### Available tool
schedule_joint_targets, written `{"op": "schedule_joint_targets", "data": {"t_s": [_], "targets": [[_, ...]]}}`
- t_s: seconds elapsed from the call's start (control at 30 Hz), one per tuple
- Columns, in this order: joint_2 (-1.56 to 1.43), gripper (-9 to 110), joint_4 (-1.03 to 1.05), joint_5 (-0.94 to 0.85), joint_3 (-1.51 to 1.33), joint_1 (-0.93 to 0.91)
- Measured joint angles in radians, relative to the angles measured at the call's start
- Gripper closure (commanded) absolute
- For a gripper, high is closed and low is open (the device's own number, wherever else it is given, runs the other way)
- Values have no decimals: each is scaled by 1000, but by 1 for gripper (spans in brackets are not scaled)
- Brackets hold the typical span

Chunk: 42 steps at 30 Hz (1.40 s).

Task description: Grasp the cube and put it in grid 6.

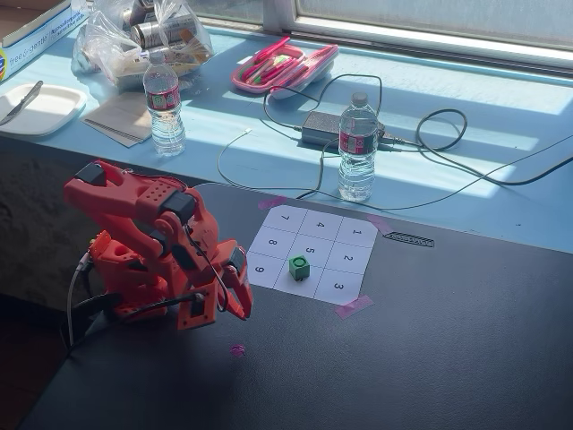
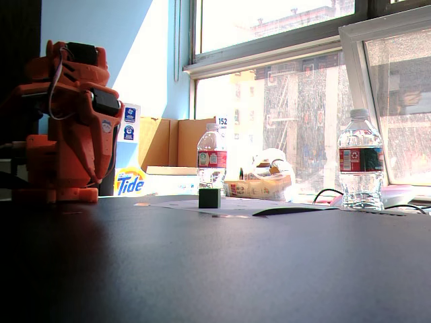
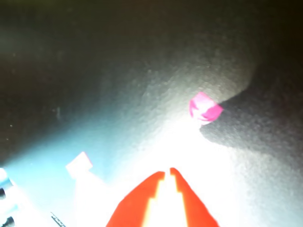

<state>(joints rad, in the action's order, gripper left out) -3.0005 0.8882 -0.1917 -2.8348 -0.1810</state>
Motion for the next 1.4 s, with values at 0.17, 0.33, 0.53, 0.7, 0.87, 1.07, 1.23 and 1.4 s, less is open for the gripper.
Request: {"op": "schedule_joint_targets", "data": {"t_s": [0.17, 0.33, 0.53, 0.7, 0.87, 1.07, 1.23, 1.4], "targets": [[-91, 101, 9, 0, -60, 0], [-245, 101, 77, 0, -130, 12], [-288, 101, 129, -6, -149, 12], [-296, 101, 153, -6, -176, 3], [-296, 101, 155, -6, -190, -21], [-296, 101, 155, 6, -195, -43], [-296, 101, 155, 12, -195, -49], [-296, 101, 155, 15, -195, -54]]}}
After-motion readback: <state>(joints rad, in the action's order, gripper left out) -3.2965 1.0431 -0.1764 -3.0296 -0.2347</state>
